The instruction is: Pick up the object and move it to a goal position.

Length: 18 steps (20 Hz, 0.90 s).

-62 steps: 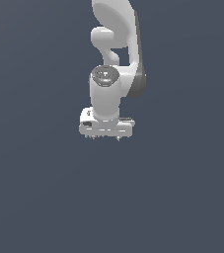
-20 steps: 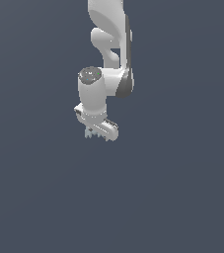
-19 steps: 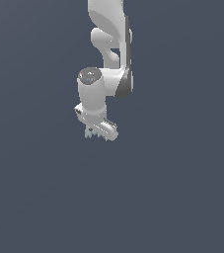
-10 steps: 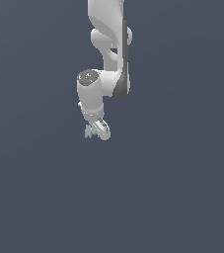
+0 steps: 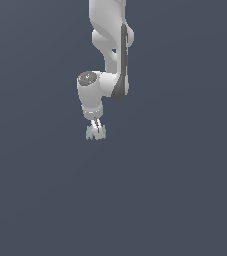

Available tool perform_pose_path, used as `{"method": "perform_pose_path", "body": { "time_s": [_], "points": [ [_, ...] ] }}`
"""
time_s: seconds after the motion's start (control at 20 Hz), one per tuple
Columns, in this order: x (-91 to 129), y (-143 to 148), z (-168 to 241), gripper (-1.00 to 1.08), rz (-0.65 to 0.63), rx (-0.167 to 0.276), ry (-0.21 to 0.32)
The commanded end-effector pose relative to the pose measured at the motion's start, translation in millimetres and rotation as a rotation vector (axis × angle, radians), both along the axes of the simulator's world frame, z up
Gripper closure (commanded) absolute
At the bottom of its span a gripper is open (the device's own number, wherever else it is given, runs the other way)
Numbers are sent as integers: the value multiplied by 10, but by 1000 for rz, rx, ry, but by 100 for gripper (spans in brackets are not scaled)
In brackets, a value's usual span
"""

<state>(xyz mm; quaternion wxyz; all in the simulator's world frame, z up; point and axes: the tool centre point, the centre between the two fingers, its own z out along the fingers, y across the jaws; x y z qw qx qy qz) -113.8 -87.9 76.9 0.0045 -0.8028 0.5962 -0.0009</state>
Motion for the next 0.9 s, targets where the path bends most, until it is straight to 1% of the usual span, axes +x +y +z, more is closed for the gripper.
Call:
{"method": "perform_pose_path", "body": {
  "time_s": [0.0, 0.2, 0.4, 0.6, 0.85],
  "points": [
    [-83, -29, -40, -92, -67, -1, 2],
    [-181, -63, -85, -92, -145, -3, 5],
    [-245, -84, -113, -92, -195, -5, 7],
    [-273, -94, -124, -92, -216, -5, 7],
    [-270, -90, -146, -92, -211, -5, 8]
  ]
}}
